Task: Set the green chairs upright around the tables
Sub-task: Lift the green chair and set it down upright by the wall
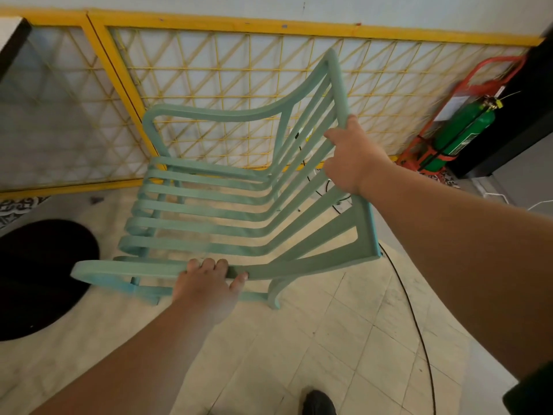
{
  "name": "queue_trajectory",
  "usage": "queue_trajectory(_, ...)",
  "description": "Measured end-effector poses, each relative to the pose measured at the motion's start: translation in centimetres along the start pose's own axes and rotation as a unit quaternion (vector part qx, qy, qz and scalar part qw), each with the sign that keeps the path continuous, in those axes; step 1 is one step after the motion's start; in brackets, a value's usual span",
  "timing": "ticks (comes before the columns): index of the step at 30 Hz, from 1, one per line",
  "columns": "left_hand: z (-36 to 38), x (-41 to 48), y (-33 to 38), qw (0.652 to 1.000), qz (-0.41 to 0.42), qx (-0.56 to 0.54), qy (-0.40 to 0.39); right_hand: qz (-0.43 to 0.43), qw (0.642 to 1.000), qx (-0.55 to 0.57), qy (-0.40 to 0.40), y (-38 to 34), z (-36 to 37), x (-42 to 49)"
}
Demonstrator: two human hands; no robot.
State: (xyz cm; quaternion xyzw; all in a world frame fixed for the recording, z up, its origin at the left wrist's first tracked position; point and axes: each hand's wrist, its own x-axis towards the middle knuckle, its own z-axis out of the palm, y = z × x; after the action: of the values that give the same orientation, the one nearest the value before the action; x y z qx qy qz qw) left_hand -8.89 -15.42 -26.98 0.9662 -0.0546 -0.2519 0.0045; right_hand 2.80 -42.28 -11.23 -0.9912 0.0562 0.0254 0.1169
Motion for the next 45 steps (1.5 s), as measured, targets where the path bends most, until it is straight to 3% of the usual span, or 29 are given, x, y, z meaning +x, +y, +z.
queue_trajectory(3,-0.1,-0.1,-1.5,1.0,0.005,-0.013,-0.011,0.002,0.998,0.059,0.034,0.4,0.2,-1.2)
queue_trajectory(6,-0.5,0.3,-4.0,0.998,-0.035,-0.045,0.016,0.03,0.994,0.106,-0.008,-0.1,0.1,-5.3)
queue_trajectory(13,-1.6,1.8,-8.9,0.994,-0.107,0.006,-0.012,-0.021,0.996,-0.039,-0.083,0.0,1.5,-15.0)
queue_trajectory(19,-1.6,2.2,-8.8,0.99,-0.113,0.029,-0.073,-0.019,0.979,-0.171,-0.108,-0.9,1.6,-13.0)
queue_trajectory(32,-0.8,2.7,-6.8,0.989,-0.135,-0.021,-0.062,-0.022,0.983,-0.176,-0.045,0.3,0.8,-9.9)
queue_trajectory(45,-1.0,3.8,-2.6,0.977,-0.18,-0.086,-0.081,-0.022,0.984,-0.176,-0.033,2.9,-0.1,-5.1)
